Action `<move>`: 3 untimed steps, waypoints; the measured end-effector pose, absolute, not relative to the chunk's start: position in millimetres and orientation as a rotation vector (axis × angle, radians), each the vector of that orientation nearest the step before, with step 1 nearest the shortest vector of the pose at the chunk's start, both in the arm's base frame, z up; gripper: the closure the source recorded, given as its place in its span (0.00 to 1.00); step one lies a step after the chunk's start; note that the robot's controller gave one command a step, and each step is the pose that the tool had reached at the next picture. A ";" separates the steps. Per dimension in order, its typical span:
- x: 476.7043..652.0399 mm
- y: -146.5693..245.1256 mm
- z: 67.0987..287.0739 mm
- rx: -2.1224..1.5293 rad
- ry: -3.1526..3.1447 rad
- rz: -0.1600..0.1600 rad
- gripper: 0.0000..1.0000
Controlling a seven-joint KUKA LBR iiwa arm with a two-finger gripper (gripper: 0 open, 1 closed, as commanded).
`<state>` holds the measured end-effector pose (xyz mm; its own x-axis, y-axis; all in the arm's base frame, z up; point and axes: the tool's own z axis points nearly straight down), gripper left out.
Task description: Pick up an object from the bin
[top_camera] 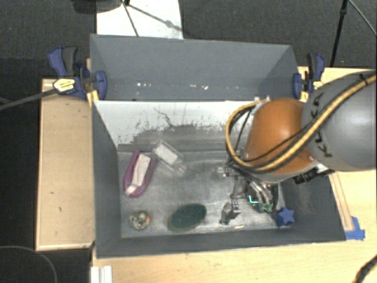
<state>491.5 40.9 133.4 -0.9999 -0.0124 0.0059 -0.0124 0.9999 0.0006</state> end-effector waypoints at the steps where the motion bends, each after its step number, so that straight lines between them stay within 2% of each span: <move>1: 481.9 91.7 72.4 0.190 -3.152 -0.003 0.00; 2: 476.8 90.5 71.0 0.180 -3.133 -0.001 1.00; 3: 501.2 78.2 193.9 0.656 -3.082 0.001 1.00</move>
Offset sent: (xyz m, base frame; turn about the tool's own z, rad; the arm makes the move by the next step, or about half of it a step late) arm -0.0143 0.0493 -0.0634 -0.1004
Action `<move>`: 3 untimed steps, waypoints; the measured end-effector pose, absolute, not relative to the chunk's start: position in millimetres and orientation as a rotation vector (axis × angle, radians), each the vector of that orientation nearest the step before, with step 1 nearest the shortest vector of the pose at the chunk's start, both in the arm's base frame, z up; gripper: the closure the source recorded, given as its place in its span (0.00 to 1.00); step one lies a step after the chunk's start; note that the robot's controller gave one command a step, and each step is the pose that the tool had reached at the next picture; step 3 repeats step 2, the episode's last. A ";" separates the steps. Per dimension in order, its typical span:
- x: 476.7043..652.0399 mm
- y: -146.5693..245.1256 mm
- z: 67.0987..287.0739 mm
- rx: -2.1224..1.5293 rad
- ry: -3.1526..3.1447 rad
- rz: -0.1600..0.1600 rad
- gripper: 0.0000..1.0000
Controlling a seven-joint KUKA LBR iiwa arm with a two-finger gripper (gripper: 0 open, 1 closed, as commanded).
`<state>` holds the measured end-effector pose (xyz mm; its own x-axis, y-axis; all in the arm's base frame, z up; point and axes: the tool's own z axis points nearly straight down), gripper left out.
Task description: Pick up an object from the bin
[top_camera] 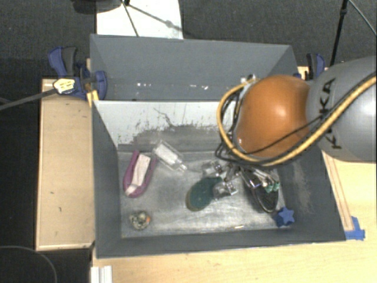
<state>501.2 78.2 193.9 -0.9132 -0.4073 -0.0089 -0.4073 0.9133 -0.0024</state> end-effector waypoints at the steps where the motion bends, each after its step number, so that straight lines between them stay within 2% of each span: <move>1: 514.1 80.4 347.3 -0.690 3.052 -0.001 1.00; 3: 512.7 80.3 342.7 -0.688 3.063 0.001 1.00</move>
Offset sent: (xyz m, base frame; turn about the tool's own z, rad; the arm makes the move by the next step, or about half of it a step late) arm 0.0108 0.0019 0.1479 -0.0281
